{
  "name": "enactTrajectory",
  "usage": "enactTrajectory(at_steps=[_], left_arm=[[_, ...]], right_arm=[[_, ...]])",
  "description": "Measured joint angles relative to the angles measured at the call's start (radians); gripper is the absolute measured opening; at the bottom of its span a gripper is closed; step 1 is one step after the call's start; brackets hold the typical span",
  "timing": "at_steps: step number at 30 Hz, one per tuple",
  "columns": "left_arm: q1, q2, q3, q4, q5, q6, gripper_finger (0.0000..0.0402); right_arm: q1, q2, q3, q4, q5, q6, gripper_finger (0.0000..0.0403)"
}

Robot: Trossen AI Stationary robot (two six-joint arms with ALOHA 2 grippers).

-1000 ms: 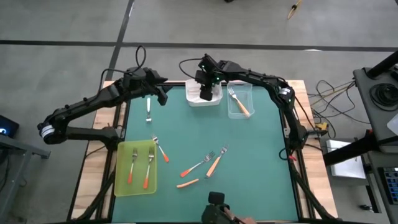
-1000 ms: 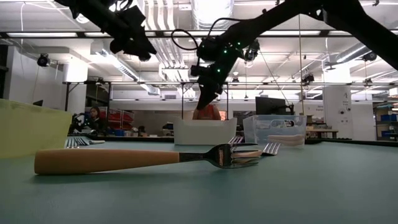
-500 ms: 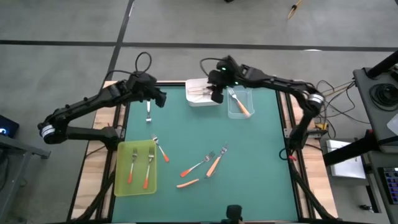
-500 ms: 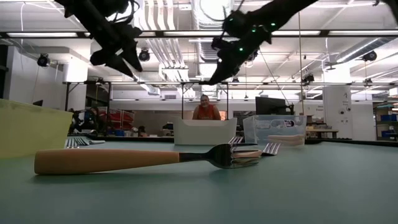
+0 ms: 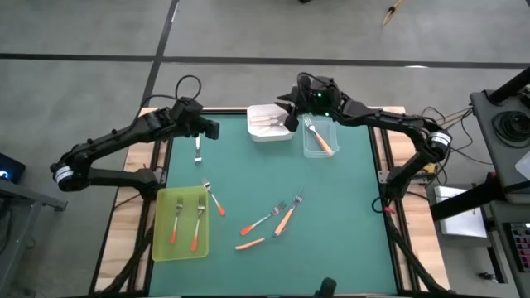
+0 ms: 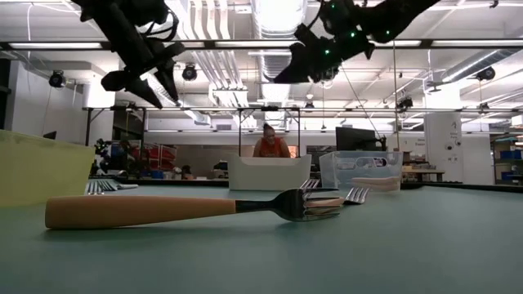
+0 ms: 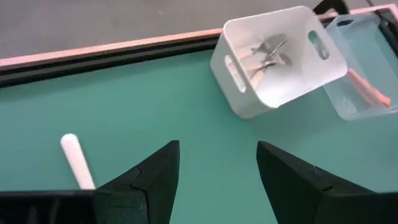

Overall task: Sort silverware by color (type)
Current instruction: Put the orange fork into the yellow bin

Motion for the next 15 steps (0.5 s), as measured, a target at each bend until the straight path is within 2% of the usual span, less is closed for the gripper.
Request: enactTrajectory(at_steps=[6, 13, 15], left_arm=[[-0.026, 0.019, 0.000, -0.061, -0.015, 0.174, 0.0196], [-0.128, 0.036, -0.005, -0.083, -0.013, 0.216, 0.0196], [-0.164, 0.037, -0.006, -0.090, -0.013, 0.206, 0.0196]], right_arm=[[0.074, -0.080, 0.003, -0.283, -0.009, 0.084, 0.0070], [0.189, -0.149, -0.001, -0.452, -0.006, 0.448, 0.0063], [0.232, -0.155, -0.001, -0.515, -0.010, 0.503, 0.0063]])
